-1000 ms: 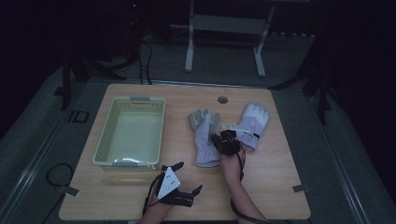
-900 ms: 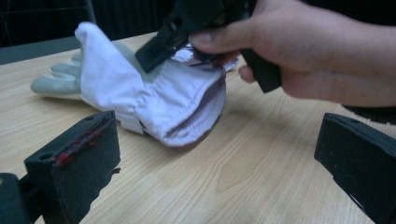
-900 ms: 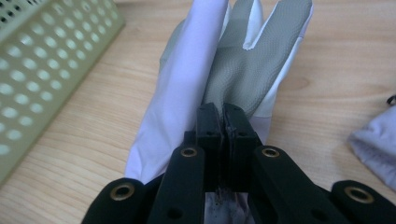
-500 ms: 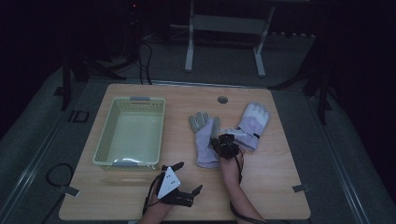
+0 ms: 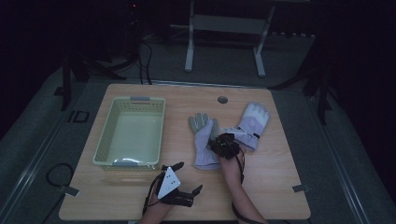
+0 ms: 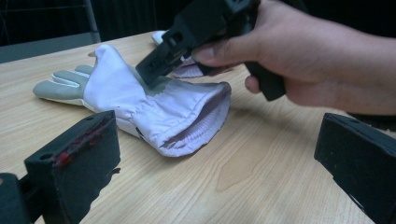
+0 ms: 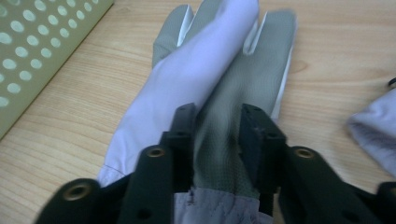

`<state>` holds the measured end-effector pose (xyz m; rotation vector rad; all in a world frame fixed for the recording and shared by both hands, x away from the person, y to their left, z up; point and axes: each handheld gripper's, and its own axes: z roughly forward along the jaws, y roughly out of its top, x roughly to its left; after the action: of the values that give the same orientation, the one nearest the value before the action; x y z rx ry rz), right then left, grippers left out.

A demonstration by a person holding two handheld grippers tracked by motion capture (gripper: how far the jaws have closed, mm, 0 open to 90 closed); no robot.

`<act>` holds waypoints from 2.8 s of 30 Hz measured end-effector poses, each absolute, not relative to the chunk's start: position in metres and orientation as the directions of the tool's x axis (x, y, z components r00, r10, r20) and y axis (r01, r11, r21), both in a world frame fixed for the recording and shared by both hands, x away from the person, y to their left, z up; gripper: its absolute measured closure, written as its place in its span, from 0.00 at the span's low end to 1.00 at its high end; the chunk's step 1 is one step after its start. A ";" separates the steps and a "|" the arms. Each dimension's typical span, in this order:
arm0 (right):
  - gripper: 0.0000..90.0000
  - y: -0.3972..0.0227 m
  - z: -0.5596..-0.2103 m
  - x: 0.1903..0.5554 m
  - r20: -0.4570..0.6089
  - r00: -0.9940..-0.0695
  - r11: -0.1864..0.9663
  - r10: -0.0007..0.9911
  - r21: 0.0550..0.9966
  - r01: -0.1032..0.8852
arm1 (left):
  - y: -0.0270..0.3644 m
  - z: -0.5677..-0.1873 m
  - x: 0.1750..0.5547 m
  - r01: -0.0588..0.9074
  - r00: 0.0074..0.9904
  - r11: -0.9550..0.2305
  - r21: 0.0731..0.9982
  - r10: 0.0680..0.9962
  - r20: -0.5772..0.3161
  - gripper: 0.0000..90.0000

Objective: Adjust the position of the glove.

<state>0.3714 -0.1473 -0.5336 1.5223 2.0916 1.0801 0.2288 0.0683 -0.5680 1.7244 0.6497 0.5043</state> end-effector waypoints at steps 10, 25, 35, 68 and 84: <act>0.59 -0.161 -0.499 0.379 0.112 -0.389 0.166 0.914 0.774 0.612 | 0.068 -0.568 0.229 0.160 0.753 -0.178 0.971 0.658 -0.003 0.00; 0.53 -0.201 -0.467 0.411 -0.001 -0.363 0.224 0.932 0.788 0.574 | 0.068 -0.568 0.229 0.162 0.753 -0.175 0.971 0.658 -0.007 0.00; 0.52 -0.235 -0.460 0.429 -0.021 -0.319 0.221 0.947 0.765 0.605 | 0.068 -0.568 0.229 0.163 0.752 -0.175 0.971 0.659 -0.008 0.00; 0.43 -0.281 -0.515 0.483 0.056 -0.136 0.068 0.989 0.640 0.765 | 0.068 -0.568 0.229 0.163 0.752 -0.173 0.971 0.659 -0.009 0.00; 0.79 -0.278 -0.530 0.488 0.064 -0.166 0.090 0.984 0.624 0.776 | 0.068 -0.568 0.229 0.162 0.753 -0.174 0.971 0.658 -0.008 0.00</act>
<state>0.4883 -0.2780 -0.5299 1.7328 2.0039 0.7664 0.2289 0.0685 -0.5681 1.7201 0.6513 0.5007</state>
